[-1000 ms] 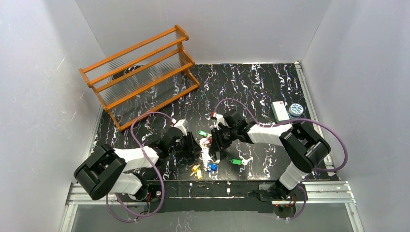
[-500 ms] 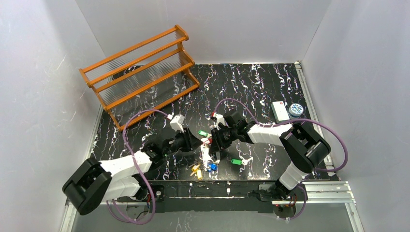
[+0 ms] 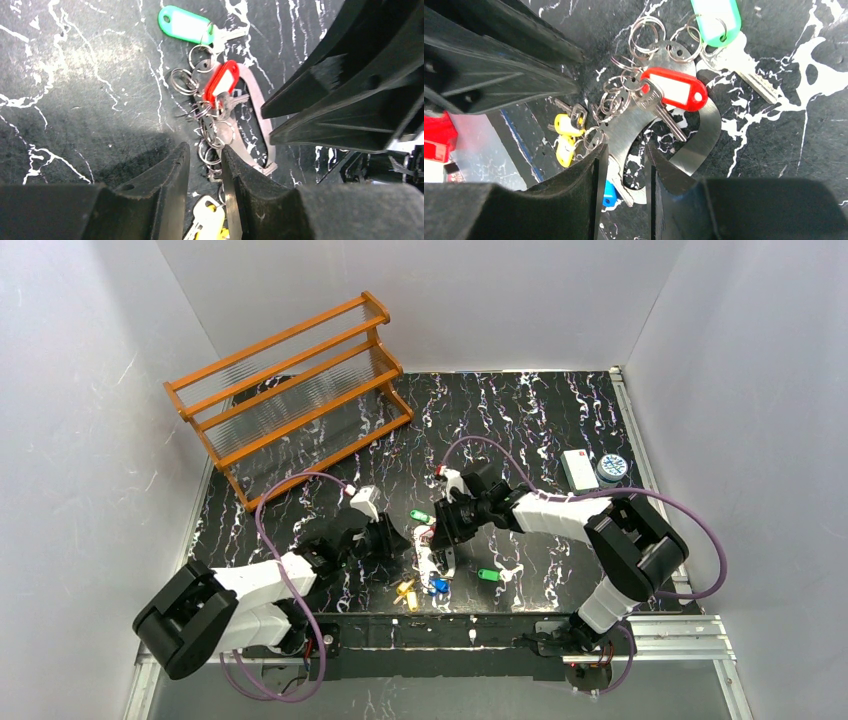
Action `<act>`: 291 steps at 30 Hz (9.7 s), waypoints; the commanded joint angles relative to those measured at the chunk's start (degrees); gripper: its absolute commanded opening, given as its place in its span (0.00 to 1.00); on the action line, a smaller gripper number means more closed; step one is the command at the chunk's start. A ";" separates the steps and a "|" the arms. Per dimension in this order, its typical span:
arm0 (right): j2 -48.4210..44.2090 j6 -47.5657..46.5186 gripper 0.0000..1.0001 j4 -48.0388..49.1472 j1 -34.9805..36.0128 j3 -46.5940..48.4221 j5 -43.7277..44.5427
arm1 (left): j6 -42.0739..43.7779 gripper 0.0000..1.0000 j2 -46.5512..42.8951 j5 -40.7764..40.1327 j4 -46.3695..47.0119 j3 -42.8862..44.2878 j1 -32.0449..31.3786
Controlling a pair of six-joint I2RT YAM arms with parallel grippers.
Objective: Put the keys on the keyring
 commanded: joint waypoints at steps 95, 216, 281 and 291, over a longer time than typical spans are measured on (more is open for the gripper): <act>3.64 10.89 0.52 -6.23 5.98 6.73 5.63 | -4.32 0.29 -7.57 -0.52 2.69 -7.76 -0.21; -32.85 -34.97 0.01 15.62 18.39 -19.83 6.60 | 37.66 0.24 -17.39 17.06 21.99 -11.25 -13.77; -41.16 -24.34 0.44 23.31 18.32 -24.13 21.33 | 44.29 0.00 -13.20 0.19 26.63 -14.43 -21.88; -43.33 -9.08 0.64 34.40 7.35 -31.43 5.32 | 44.03 0.00 -14.89 -5.55 28.50 -16.39 -21.88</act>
